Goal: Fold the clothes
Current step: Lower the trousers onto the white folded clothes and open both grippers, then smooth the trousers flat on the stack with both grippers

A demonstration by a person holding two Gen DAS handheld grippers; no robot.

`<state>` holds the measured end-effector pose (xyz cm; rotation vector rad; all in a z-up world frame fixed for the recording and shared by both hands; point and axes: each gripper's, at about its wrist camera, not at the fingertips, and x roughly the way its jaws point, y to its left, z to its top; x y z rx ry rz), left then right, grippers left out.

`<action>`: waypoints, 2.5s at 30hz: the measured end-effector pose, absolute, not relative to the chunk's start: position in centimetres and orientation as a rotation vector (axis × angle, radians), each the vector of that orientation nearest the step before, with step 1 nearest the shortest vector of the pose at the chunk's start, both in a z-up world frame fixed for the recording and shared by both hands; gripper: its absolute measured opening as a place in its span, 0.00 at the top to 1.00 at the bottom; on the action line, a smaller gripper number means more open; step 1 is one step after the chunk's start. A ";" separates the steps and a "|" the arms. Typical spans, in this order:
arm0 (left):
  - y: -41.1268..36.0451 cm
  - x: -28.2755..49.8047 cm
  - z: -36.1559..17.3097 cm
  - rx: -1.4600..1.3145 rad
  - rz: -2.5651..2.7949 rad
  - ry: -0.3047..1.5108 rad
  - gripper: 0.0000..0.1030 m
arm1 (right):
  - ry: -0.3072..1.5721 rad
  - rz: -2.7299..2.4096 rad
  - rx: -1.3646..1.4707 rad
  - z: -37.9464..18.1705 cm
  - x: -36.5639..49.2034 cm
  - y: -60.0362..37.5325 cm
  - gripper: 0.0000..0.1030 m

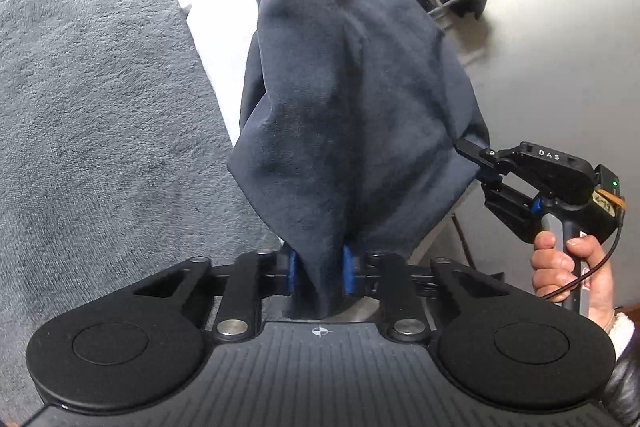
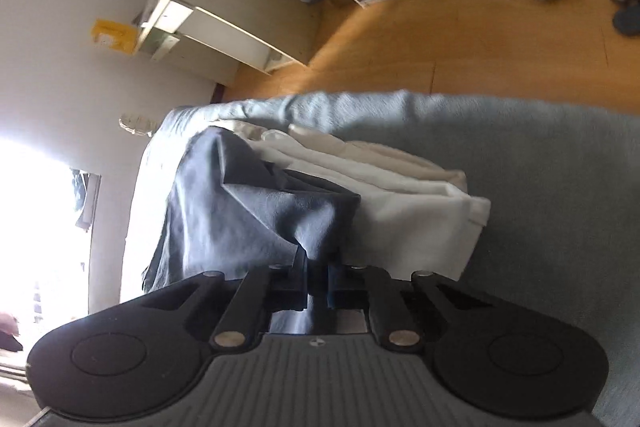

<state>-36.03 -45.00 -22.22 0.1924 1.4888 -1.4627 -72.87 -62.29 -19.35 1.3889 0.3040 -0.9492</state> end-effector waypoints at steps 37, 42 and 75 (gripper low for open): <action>-47.8 -34.0 -18.8 0.243 -1.536 0.940 0.57 | 0.690 -0.911 0.635 -19.0 -60.7 -64.2 0.80; -47.9 -33.6 -16.3 0.203 -1.573 0.847 0.53 | 0.585 -0.841 0.595 -15.9 -60.8 -64.2 0.80; -39.5 -36.2 -11.2 0.317 -1.488 0.843 0.42 | 0.725 -1.182 0.590 -13.3 -65.4 -53.5 0.77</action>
